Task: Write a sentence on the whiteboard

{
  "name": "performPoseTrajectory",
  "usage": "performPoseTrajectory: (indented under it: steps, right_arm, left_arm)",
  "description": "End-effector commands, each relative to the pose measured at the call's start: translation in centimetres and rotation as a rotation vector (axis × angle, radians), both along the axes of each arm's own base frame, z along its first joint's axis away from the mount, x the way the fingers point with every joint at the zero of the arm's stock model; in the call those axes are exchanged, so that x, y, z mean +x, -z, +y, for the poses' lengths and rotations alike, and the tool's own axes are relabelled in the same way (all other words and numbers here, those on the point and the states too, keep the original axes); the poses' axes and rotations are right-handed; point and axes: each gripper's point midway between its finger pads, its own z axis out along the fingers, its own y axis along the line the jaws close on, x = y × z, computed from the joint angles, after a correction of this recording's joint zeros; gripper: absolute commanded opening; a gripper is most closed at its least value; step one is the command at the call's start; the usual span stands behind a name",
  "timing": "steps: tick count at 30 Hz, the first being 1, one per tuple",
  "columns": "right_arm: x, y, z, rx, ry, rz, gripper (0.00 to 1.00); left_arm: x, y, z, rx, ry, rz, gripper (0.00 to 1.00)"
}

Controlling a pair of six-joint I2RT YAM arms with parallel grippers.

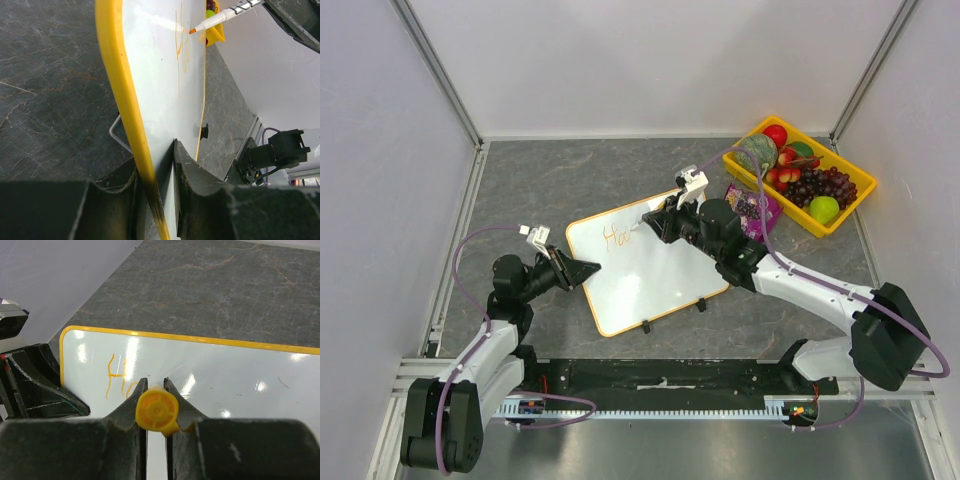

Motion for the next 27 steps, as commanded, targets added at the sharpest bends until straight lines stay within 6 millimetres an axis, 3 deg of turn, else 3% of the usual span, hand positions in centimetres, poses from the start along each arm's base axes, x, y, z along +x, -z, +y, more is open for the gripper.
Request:
performPoseTrajectory:
  steps: [1, 17, 27]
  right_arm:
    - [1.3, -2.0, -0.1, 0.022, 0.039, -0.051, 0.0]
    - [-1.2, 2.9, -0.9, -0.064, -0.031, 0.03, 0.0]
    - [-3.1, 4.3, -1.5, -0.07, -0.079, 0.068, 0.0]
  left_arm:
    - [-0.1, 0.4, -0.1, 0.046, 0.026, -0.053, 0.02]
    - [-0.1, 0.4, 0.0, 0.049, 0.023, -0.056, 0.02]
    - [-0.1, 0.5, -0.1, 0.048, 0.026, -0.054, 0.02]
